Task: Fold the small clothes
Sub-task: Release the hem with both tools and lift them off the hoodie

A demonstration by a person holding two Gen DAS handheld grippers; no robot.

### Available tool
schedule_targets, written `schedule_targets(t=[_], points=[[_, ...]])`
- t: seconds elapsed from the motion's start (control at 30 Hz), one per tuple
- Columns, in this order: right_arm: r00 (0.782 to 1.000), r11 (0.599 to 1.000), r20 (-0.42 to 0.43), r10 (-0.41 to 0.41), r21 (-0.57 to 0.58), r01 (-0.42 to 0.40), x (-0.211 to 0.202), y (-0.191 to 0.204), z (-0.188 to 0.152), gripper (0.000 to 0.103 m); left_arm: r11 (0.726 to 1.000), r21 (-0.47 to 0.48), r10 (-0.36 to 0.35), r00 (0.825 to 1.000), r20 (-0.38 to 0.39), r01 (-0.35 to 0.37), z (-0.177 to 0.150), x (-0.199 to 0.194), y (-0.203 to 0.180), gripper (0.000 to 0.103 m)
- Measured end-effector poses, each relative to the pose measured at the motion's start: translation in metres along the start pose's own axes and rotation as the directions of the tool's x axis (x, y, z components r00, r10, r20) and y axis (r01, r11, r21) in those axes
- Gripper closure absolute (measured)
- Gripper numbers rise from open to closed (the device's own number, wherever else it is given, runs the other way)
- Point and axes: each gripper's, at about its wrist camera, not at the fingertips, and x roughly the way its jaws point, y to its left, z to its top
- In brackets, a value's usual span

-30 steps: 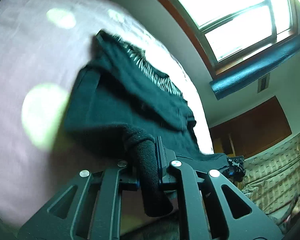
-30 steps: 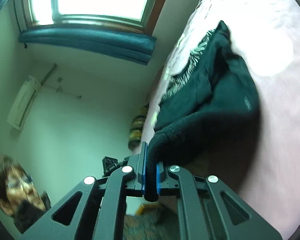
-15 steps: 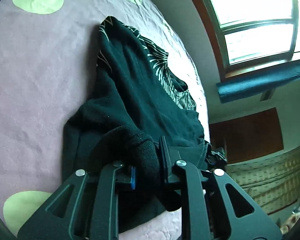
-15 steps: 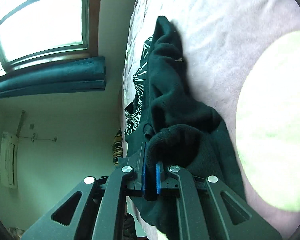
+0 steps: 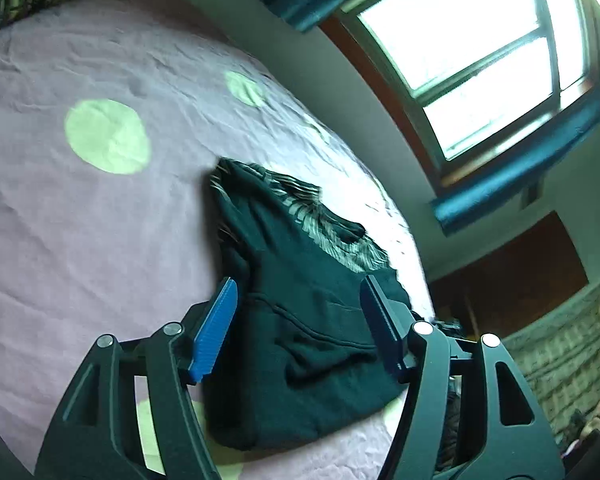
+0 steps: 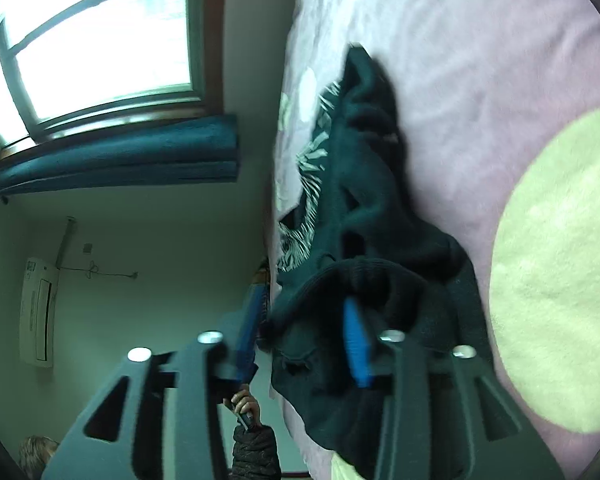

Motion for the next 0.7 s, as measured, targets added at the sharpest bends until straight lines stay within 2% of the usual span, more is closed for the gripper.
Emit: schedule_targets(t=[0.07, 0.23, 0.4, 0.53, 0.57, 0.6, 0.7], points=[[0.999, 0.998, 0.029, -0.014, -0.065, 0.016, -0.007, 0.013, 0.000, 0.046, 0.998, 0.044, 0.043, 0.999, -0.017, -0.042, -0.002, 0.005, -0.001, 0.040], [0.980, 0.940, 0.089, -0.177, -0.280, 0.195, -0.006, 0.051, -0.004, 0.046, 0.978, 0.181, 0.125, 0.986, -0.114, -0.104, -0.007, 0.038, -0.011, 0.036], [0.962, 0.889, 0.096, -0.255, -0.367, 0.273, 0.013, 0.066, -0.002, 0.046, 0.959, 0.264, 0.153, 0.973, -0.176, -0.103, -0.003, 0.080, -0.020, 0.035], [0.952, 0.874, 0.096, -0.290, -0.378, 0.305, 0.013, 0.059, -0.001, 0.046, 0.944, 0.307, 0.184, 0.963, -0.199, -0.117, -0.001, 0.100, -0.023, 0.036], [0.953, 0.875, 0.096, -0.288, -0.378, 0.302, 0.010, 0.057, -0.002, 0.046, 0.942, 0.315, 0.188, 0.961, -0.203, -0.118, -0.002, 0.103, -0.024, 0.040], [0.954, 0.877, 0.098, -0.284, -0.376, 0.299, 0.010, 0.055, -0.002, 0.046, 0.938, 0.326, 0.193, 0.960, -0.203, -0.119, -0.003, 0.106, -0.026, 0.051], [0.956, 0.880, 0.098, -0.276, -0.374, 0.292, 0.006, 0.055, -0.003, 0.046, 0.919, 0.366, 0.232, 0.953, -0.194, -0.149, -0.008, 0.110, -0.031, 0.055]])
